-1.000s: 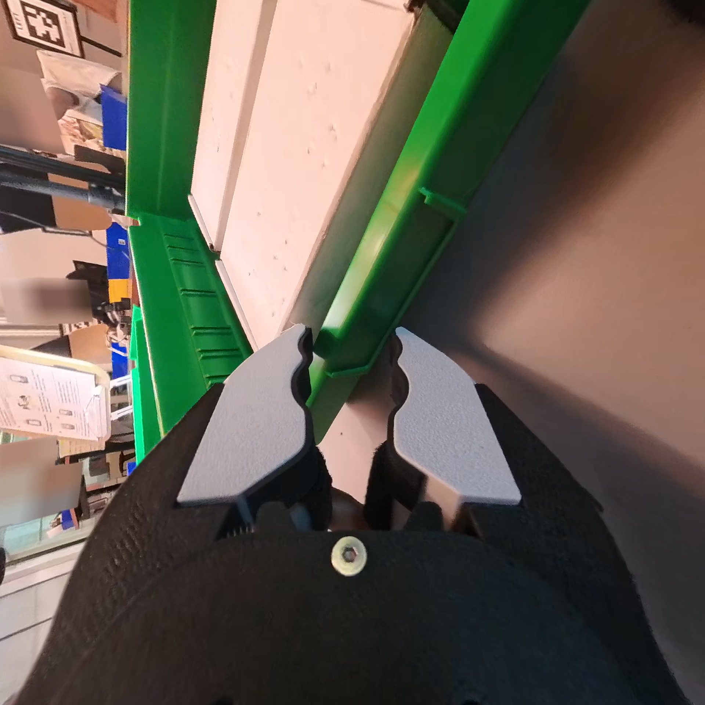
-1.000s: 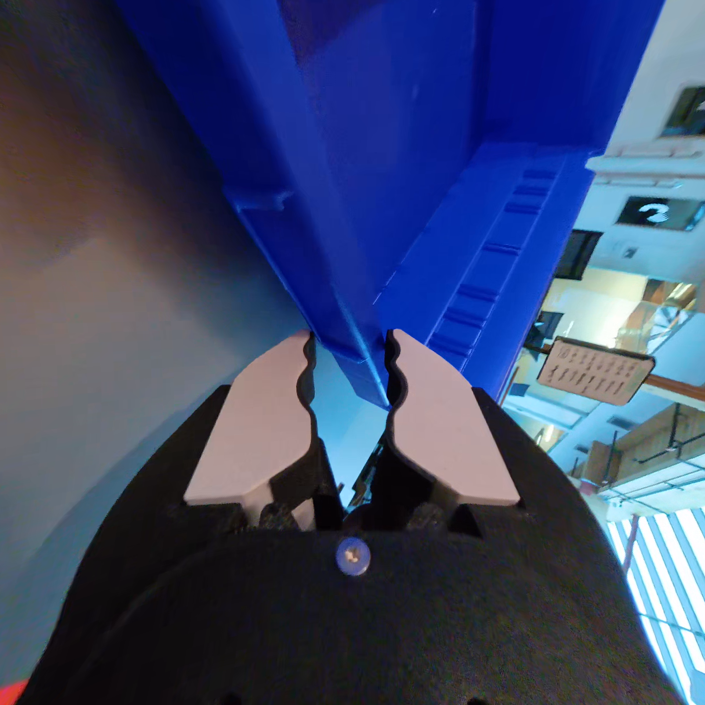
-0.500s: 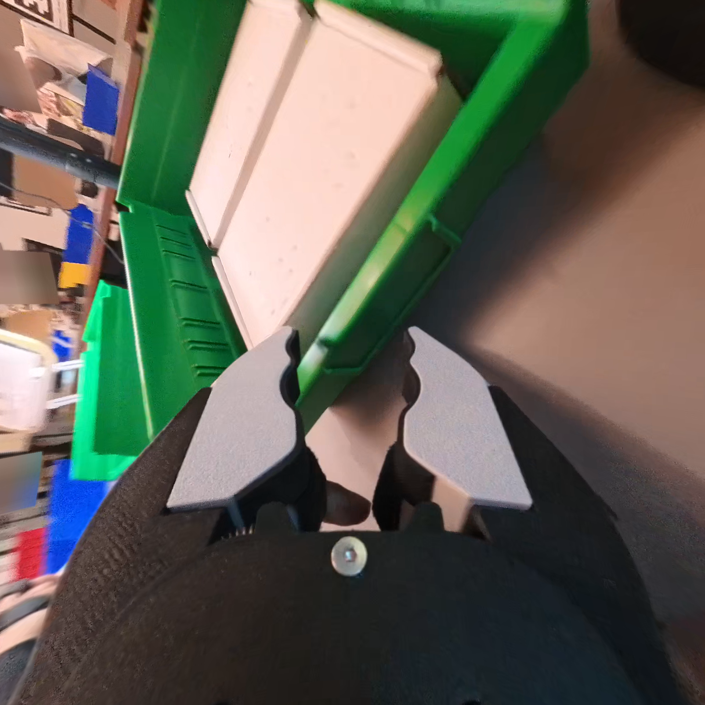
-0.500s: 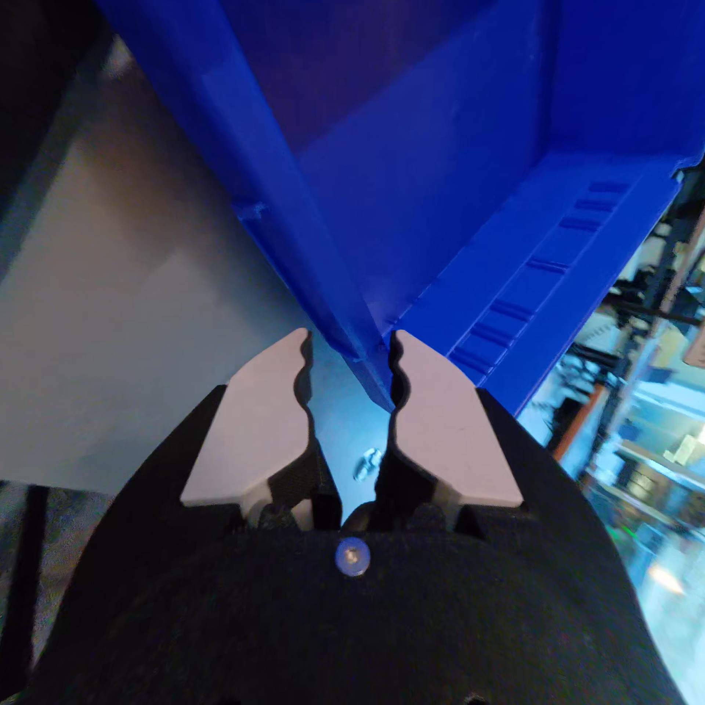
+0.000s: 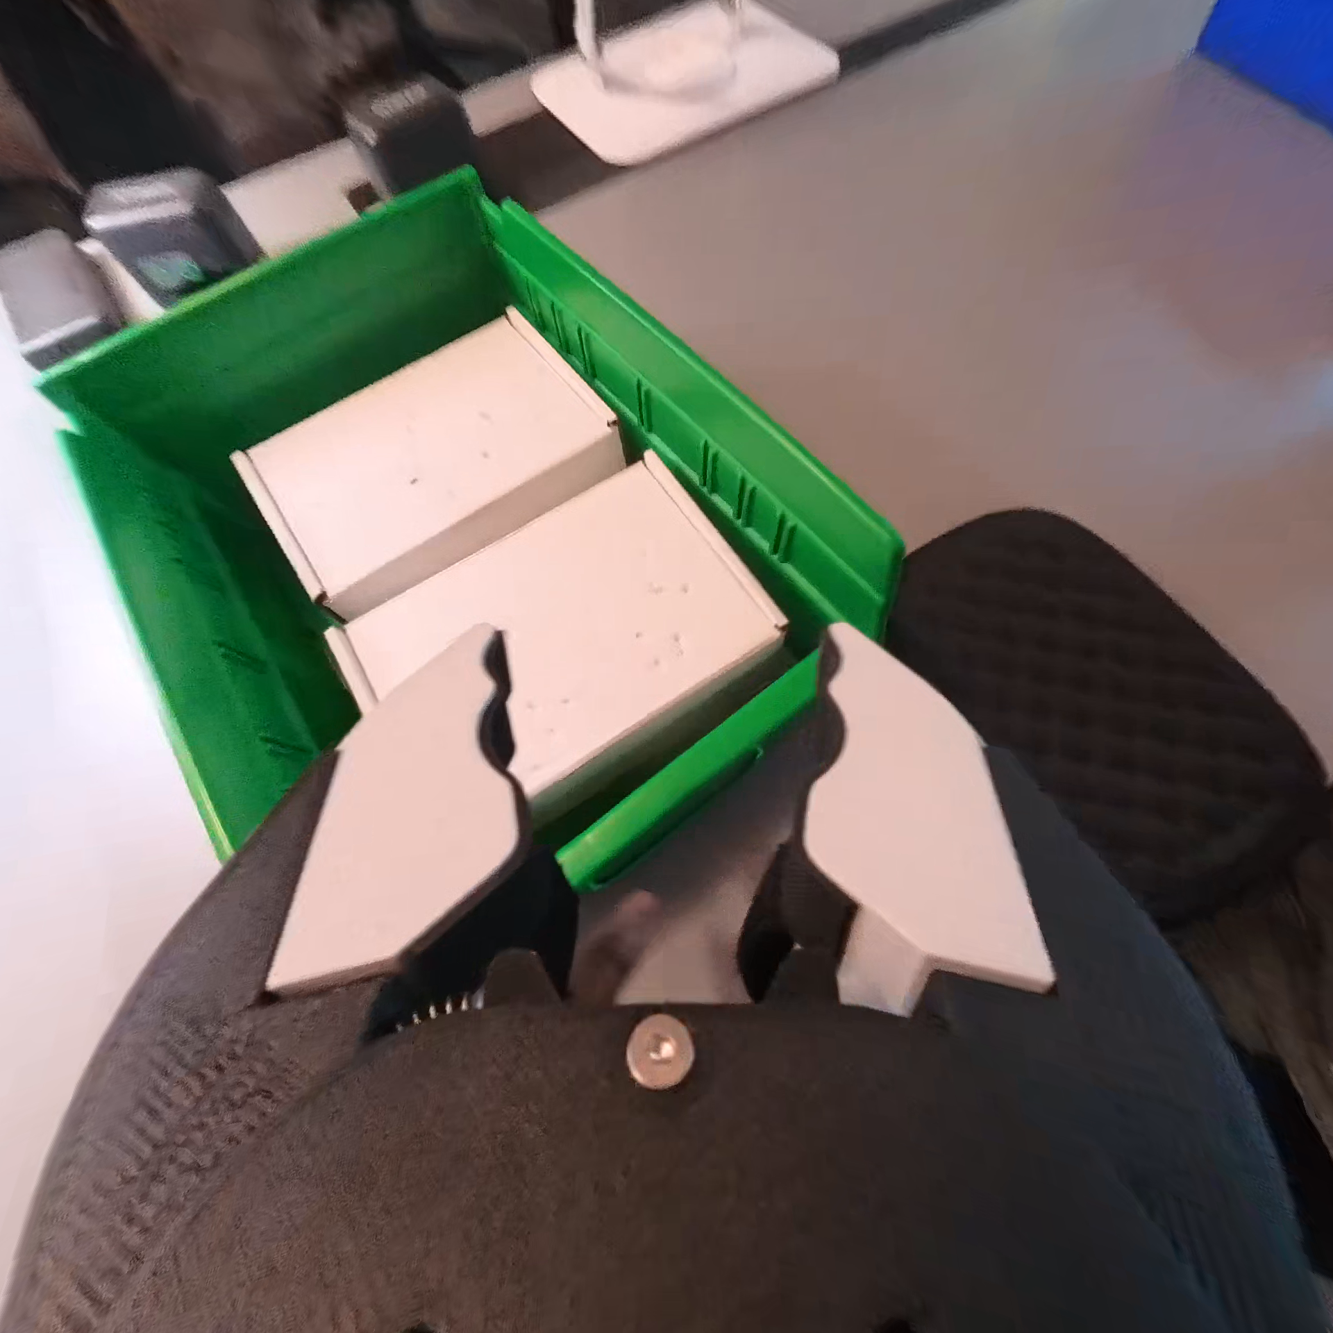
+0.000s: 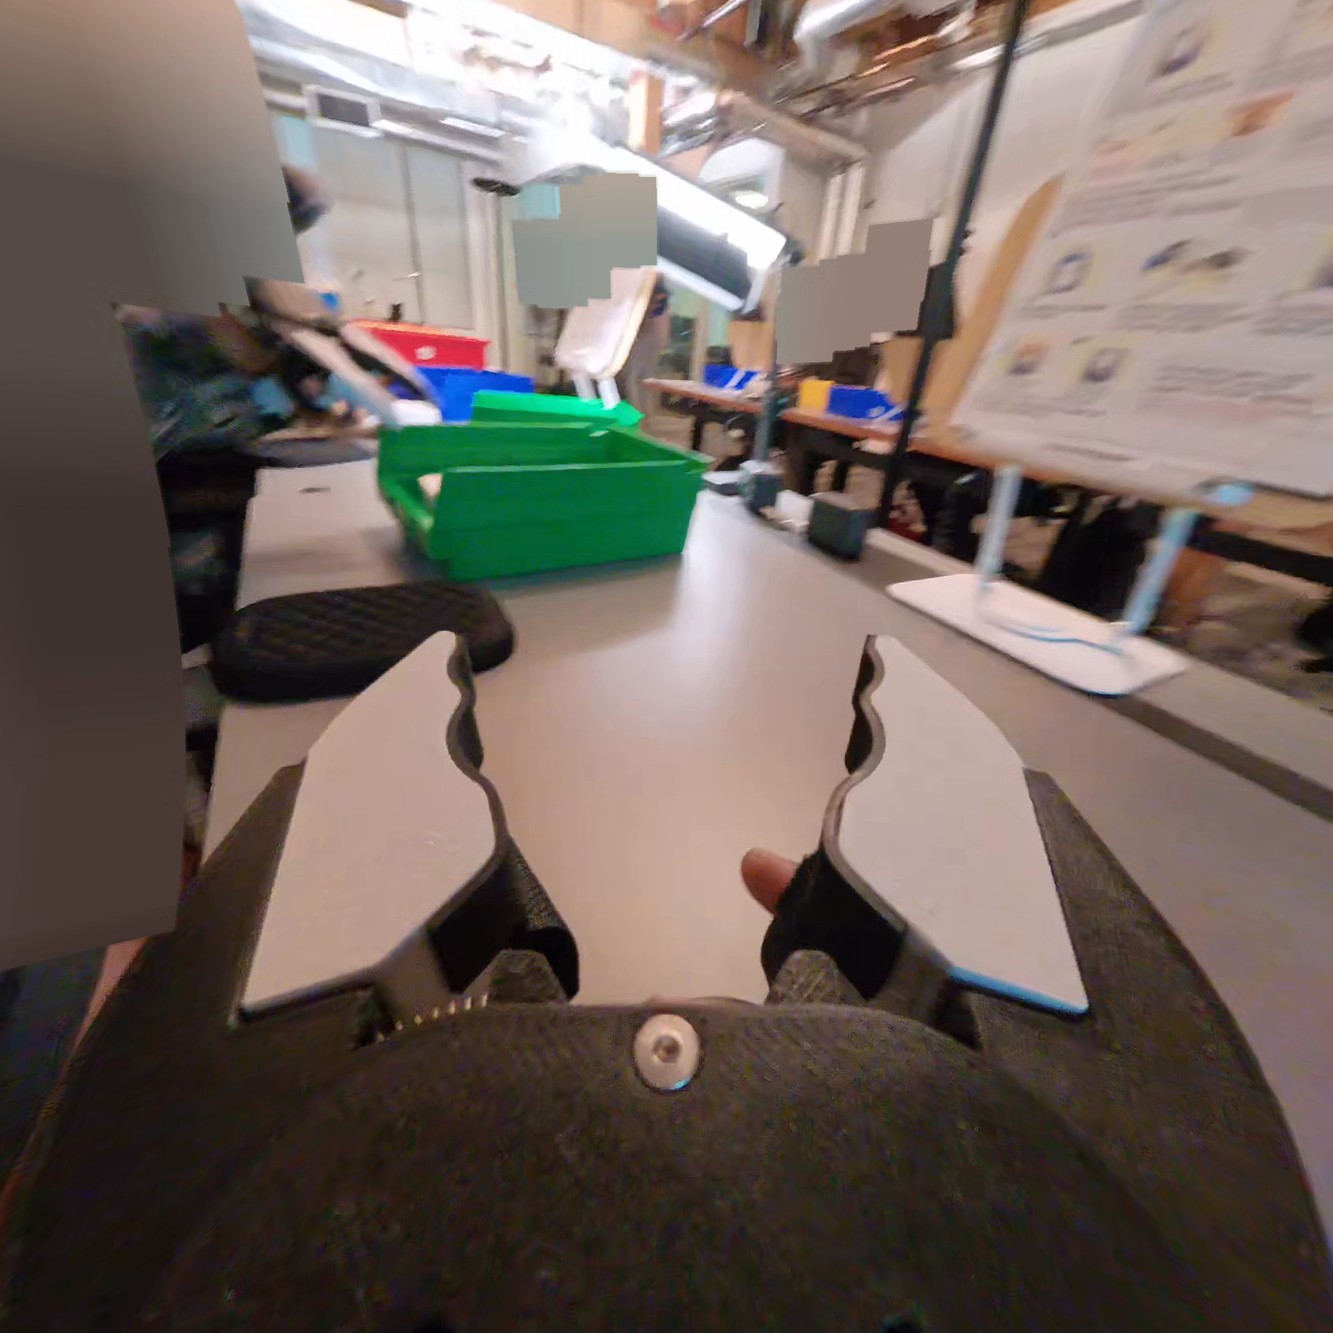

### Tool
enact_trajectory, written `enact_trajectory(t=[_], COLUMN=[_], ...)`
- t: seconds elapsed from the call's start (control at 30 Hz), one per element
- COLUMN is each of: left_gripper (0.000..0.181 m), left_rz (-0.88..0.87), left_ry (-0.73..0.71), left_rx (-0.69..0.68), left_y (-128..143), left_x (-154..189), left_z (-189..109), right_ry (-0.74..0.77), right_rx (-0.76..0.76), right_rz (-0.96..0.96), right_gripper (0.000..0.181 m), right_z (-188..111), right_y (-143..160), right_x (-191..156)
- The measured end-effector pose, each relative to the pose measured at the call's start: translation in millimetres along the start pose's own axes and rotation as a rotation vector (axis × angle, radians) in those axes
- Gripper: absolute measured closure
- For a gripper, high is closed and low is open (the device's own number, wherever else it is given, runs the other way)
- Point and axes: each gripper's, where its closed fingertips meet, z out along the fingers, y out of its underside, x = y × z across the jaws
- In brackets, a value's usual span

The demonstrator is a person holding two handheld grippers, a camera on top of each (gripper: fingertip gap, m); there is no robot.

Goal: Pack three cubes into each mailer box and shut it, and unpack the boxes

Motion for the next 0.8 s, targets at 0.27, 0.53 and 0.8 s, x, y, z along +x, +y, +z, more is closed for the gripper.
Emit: enact_trajectory(t=[0.27, 0.53, 0.8], left_gripper=[0.059, 0.037, 0.044], left_rz=[0.191, 0.270, 0.442], left_ry=[0.003, 0.336, 0.273], left_rx=[-0.387, -0.285, -0.777], left_y=[-9.0, -67.2, -25.9], left_x=[-64.5, -55.0, -103.5], left_z=[38.0, 84.4, 121.8], right_ry=[-0.202, -0.178, -0.182], right_rx=[-0.107, -0.075, -0.057], right_rz=[-0.075, -0.014, -0.005], right_gripper=[0.065, 0.070, 0.073], right_z=[29.2, 27.7, 25.8], right_y=[35.8, 32.1, 29.9], right_x=[-49.9, -41.9, -41.7])
